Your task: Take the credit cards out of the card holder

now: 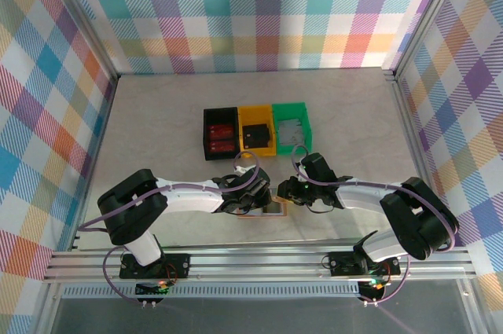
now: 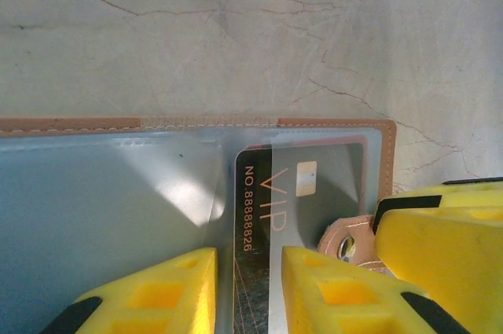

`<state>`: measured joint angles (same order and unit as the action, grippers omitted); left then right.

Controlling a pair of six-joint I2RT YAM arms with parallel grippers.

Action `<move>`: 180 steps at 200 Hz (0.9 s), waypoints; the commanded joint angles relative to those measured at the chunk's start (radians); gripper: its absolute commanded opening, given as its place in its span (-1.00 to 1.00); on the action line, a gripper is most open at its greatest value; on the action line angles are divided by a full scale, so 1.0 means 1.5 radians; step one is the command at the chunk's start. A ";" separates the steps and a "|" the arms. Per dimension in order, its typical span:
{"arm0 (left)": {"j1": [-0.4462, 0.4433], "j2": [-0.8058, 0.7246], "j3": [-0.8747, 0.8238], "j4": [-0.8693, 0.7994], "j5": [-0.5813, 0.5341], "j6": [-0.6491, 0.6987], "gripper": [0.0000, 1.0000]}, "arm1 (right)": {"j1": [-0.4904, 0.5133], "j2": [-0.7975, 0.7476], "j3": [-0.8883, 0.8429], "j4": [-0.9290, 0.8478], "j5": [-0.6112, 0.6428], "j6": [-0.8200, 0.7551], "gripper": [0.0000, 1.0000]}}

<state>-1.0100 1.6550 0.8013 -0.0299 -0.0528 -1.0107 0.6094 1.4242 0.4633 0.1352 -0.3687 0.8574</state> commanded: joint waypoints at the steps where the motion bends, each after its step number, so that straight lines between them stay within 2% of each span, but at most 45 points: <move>1: 0.007 0.000 0.009 0.015 0.006 -0.008 -0.46 | 0.004 0.009 -0.016 -0.008 0.007 0.004 -0.46; 136: 0.007 -0.030 -0.010 0.023 -0.003 -0.004 -0.72 | 0.004 0.008 -0.012 -0.014 0.004 0.001 -0.47; 180: 0.006 -0.039 -0.009 0.020 -0.007 -0.001 -0.90 | 0.004 0.007 -0.014 -0.014 0.005 0.001 -0.46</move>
<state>-1.0092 1.6291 0.7952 -0.0227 -0.0540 -1.0134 0.6094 1.4242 0.4633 0.1349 -0.3687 0.8574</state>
